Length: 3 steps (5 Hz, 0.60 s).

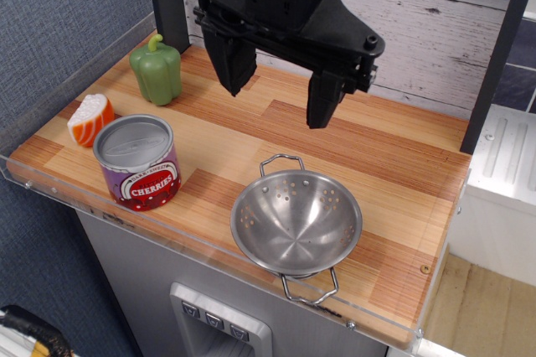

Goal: Move the silver pot to the right of the green container.

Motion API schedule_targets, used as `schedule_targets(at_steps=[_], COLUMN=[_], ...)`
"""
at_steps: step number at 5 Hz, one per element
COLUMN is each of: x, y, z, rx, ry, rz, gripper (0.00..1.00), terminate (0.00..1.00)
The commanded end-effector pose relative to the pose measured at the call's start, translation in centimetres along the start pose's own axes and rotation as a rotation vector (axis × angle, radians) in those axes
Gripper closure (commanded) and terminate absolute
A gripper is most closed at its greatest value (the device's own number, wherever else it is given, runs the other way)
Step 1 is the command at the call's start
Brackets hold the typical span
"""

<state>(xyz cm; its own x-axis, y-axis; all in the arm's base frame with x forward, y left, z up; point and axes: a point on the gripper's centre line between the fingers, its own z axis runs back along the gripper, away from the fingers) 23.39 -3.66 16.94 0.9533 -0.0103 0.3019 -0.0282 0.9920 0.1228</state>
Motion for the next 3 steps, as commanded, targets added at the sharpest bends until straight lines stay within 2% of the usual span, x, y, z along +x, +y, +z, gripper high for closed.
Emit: schedule_targets(at_steps=[1,2,3], x=[0.0,-0.9,-2.3], y=[0.0,-1.9,-3.5], z=[0.0,-1.4,-3.3], rx=[0.0,0.061,0.074], ry=[0.0,0.025,0.037], rz=[0.0,-0.082,-0.155], gripper=[0.0,0.0,0.0], terminate=[0.0,0.0,0.0])
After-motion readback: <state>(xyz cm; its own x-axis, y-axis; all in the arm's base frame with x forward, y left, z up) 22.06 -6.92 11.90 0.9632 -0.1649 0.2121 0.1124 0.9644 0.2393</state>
